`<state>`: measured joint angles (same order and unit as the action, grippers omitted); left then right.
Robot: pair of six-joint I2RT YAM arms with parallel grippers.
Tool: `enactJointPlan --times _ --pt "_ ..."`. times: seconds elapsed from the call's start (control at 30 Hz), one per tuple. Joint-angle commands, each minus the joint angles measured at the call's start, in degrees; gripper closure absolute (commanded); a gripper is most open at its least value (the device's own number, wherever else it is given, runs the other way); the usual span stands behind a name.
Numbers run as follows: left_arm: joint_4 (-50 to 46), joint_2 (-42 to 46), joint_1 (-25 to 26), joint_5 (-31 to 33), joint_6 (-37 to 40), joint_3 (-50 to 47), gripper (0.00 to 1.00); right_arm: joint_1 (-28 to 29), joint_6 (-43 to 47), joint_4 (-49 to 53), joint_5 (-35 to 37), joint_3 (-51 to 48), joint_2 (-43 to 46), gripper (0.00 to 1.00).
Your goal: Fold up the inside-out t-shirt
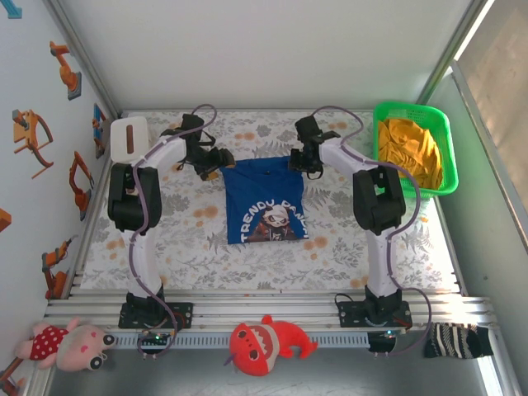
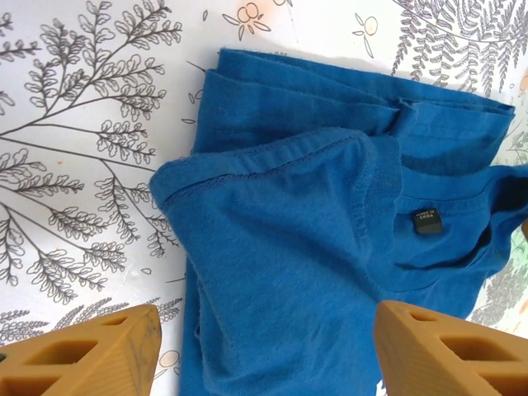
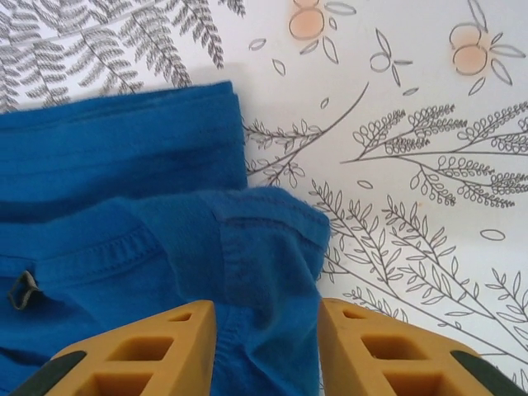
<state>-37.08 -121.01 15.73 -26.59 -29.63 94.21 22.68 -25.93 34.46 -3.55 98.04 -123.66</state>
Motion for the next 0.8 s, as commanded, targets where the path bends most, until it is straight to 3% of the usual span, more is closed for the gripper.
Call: enactJointPlan --times 0.0,0.1,0.3,0.37,0.43,0.57,0.77 --pt "-1.5 -1.7 0.2 -0.3 2.1 1.8 0.33 -0.4 0.4 1.0 -0.6 3.0 -1.8 0.67" --pt "-1.0 -2.5 0.2 -0.5 2.1 1.8 0.36 -0.8 -0.2 0.8 -1.6 4.0 -3.0 0.74" --pt "0.3 -4.1 0.1 -0.8 2.0 1.7 0.40 -1.5 -1.9 -1.6 -4.0 3.8 -3.8 0.76" --pt "1.2 -4.6 0.2 -1.0 1.8 1.8 0.43 -1.9 -2.4 -2.3 -5.0 3.9 -4.1 0.82" --pt "2.2 -4.8 0.2 -1.0 1.9 1.6 0.48 -2.6 -3.0 -3.1 -6.0 3.8 -4.1 0.97" --pt "4.7 -4.0 -0.1 -0.3 2.4 0.2 0.80 -4.0 -3.9 -6.0 -7.5 2.0 -1.9 1.00" --pt "10.4 -0.3 -0.3 1.0 2.7 -4.3 0.83 -6.2 -8.9 -15.8 -8.8 -5.0 4.7 1.00"
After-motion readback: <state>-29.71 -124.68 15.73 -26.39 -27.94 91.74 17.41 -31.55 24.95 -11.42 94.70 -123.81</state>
